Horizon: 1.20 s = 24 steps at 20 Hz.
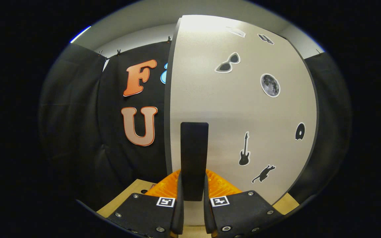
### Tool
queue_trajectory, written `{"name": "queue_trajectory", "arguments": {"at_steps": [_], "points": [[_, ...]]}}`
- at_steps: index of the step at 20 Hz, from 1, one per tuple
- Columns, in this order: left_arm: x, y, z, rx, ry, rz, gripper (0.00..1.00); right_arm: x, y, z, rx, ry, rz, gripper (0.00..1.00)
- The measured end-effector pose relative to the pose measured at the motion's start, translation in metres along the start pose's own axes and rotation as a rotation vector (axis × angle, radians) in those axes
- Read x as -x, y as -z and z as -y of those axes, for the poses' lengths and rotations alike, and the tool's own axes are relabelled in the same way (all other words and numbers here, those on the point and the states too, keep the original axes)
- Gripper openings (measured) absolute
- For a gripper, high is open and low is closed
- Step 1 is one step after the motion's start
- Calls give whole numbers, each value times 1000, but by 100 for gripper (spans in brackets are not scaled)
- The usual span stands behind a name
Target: Open the cabinet door with the right hand, grasp the bottle in the cabinet with the left hand and place it on the coaster, then close the cabinet door with the right hand.
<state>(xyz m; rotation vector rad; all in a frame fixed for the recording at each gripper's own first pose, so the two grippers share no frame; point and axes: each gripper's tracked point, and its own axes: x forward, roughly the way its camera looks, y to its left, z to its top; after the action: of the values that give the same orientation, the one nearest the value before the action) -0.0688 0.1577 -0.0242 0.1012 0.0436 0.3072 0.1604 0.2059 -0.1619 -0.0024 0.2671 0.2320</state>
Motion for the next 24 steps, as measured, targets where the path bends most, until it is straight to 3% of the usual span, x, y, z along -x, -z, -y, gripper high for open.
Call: {"name": "queue_trajectory", "arguments": {"at_steps": [7,14,24], "points": [[10,2,9,8,17,0,98,28,-2,-2,-2,-76,-7,23],[17,-2,26,2,51,8,98,42,-1,6,-15,-103,-3,23],[16,-7,56,2,105,22,98,62,-1,19,-50,-78,26,19]]}}
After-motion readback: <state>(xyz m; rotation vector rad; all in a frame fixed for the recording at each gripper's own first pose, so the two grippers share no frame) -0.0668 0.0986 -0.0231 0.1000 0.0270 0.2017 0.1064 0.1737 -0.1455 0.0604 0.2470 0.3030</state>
